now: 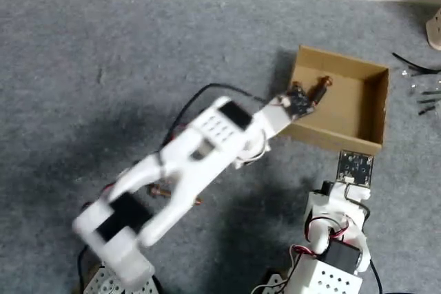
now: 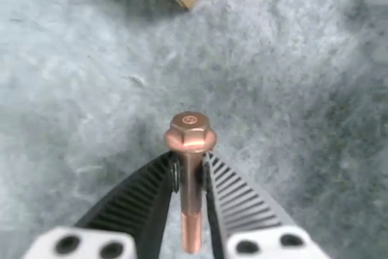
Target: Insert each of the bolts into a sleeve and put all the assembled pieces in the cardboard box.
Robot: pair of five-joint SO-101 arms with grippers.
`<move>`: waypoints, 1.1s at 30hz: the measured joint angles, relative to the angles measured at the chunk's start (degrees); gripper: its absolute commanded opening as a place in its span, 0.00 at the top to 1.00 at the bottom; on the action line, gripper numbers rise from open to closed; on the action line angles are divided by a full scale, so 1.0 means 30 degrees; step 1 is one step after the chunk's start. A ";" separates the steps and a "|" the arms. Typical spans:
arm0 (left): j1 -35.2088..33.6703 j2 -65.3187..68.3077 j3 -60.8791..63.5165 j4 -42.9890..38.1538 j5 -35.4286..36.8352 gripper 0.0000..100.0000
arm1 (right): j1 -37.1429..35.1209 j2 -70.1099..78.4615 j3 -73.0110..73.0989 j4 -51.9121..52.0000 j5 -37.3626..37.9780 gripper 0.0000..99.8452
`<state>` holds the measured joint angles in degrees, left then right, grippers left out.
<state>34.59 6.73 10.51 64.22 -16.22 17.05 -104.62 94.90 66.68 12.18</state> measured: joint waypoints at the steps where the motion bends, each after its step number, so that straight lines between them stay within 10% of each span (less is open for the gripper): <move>1: 0.0000 -0.1377 0.1495 -0.0908 0.0000 1.00 | 0.0000 0.0000 0.0000 0.0000 0.0000 1.00; 15: -0.1465 -1.6498 1.5033 -0.8938 0.0029 1.00 | 0.0000 0.0000 0.0264 -0.2081 0.0000 1.00; 33: -0.4103 -3.5282 2.4586 -0.9993 0.1612 1.00 | -0.1114 0.0000 0.0293 -0.3223 -0.2930 0.98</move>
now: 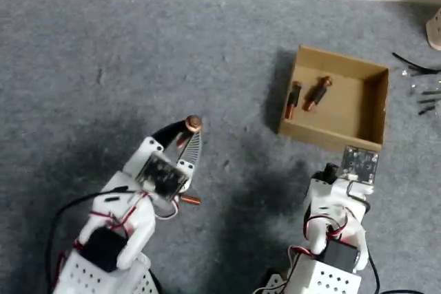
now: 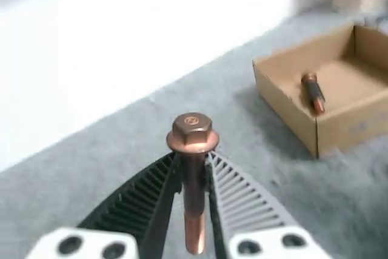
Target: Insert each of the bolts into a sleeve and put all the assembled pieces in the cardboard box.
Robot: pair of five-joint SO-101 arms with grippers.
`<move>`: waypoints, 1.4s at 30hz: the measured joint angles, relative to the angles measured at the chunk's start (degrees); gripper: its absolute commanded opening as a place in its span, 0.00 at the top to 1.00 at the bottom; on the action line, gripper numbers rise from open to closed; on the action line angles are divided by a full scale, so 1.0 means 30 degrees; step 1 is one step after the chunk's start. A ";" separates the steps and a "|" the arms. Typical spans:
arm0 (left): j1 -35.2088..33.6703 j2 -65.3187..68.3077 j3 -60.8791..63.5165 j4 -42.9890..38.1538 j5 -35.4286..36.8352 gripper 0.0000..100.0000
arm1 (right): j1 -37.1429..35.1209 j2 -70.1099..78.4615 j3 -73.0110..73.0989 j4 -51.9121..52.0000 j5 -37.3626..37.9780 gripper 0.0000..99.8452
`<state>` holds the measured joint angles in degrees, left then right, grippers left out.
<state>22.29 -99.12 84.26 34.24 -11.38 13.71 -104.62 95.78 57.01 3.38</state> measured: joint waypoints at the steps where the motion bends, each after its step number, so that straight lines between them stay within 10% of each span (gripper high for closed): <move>1: 0.0059 -0.0733 0.0440 -0.0176 0.0000 1.00 | -0.0059 0.0000 0.0000 0.0000 -0.0733 0.98; 9: 0.0000 -0.1143 0.3722 -0.4982 0.0000 1.00 | -0.1289 0.0000 0.0000 -0.0410 -0.2081 1.00; 25: 0.1553 -0.1084 0.3927 -1.0520 0.3546 1.00 | -1.4681 0.0029 0.0000 -0.7619 -0.2081 1.00; 42: 0.1670 -0.1084 0.3927 -1.5414 0.8088 1.00 | -1.8198 0.0029 0.0000 -0.8205 0.1670 1.00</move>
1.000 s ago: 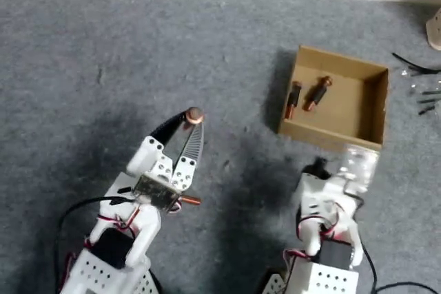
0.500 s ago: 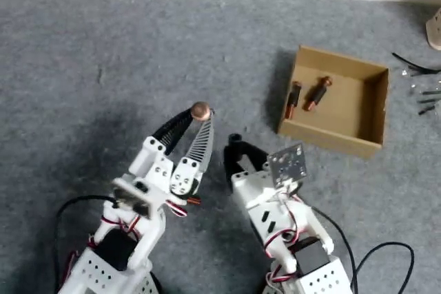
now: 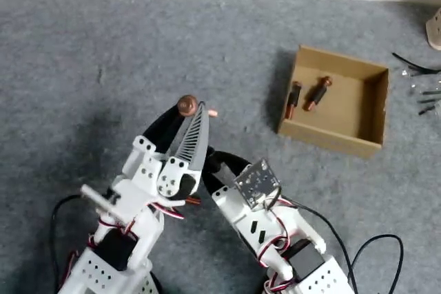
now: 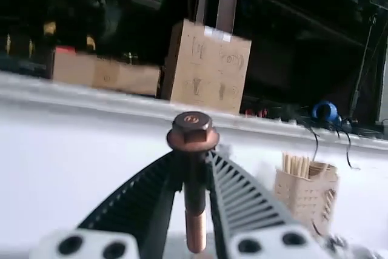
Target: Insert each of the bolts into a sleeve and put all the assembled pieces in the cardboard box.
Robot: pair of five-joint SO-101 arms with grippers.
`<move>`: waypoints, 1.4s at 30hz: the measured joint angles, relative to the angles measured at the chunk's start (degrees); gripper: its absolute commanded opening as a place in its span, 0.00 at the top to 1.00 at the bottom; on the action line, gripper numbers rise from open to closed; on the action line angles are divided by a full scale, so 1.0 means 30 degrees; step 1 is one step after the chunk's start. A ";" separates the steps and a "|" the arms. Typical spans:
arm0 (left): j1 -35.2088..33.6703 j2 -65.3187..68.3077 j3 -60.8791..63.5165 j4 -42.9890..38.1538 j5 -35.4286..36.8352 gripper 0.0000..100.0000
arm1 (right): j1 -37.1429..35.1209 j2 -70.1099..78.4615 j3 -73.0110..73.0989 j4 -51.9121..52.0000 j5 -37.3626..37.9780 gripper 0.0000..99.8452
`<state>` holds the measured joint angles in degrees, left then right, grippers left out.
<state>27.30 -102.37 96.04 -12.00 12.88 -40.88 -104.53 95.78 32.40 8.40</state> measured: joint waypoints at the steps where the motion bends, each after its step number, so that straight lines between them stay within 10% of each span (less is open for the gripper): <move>1: 0.0000 0.0000 0.0000 0.0586 0.0498 1.00 | -0.0029 0.0000 0.0000 -0.0088 0.0000 1.00; 42: 0.1407 -0.0293 -0.1026 1.0842 0.3223 1.00 | 0.1875 0.0088 0.0029 -0.1289 0.0264 1.00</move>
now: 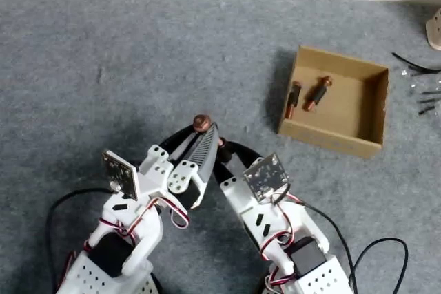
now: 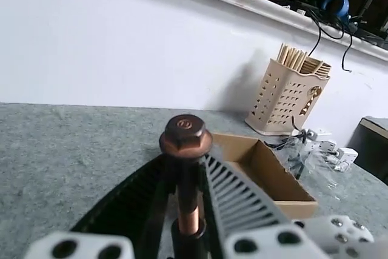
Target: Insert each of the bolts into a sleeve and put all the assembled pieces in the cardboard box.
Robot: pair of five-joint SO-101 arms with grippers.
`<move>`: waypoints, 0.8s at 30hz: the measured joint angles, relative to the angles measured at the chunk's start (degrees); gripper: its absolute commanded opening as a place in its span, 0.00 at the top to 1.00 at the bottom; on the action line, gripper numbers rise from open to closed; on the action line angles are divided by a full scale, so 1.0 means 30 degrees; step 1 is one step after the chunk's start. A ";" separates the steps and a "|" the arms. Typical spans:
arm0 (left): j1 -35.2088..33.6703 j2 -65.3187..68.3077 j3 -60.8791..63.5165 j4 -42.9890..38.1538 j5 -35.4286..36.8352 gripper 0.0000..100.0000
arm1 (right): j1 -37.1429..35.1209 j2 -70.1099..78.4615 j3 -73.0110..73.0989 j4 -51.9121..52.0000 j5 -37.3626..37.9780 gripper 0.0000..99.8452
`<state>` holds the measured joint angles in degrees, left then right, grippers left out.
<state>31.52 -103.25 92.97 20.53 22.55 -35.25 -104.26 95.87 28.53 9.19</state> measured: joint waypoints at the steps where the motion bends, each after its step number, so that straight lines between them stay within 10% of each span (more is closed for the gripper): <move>1: 0.0000 0.0000 -0.0059 0.0088 0.0000 1.00 | 0.0000 0.0000 0.0000 0.0029 0.0000 1.00; 24: -0.0293 0.5597 -0.1700 0.0440 0.0088 1.00 | -0.0117 0.0059 0.0000 0.0059 -0.0029 1.00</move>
<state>30.64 -86.46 87.87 21.85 22.81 -35.60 -104.09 95.87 28.70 9.10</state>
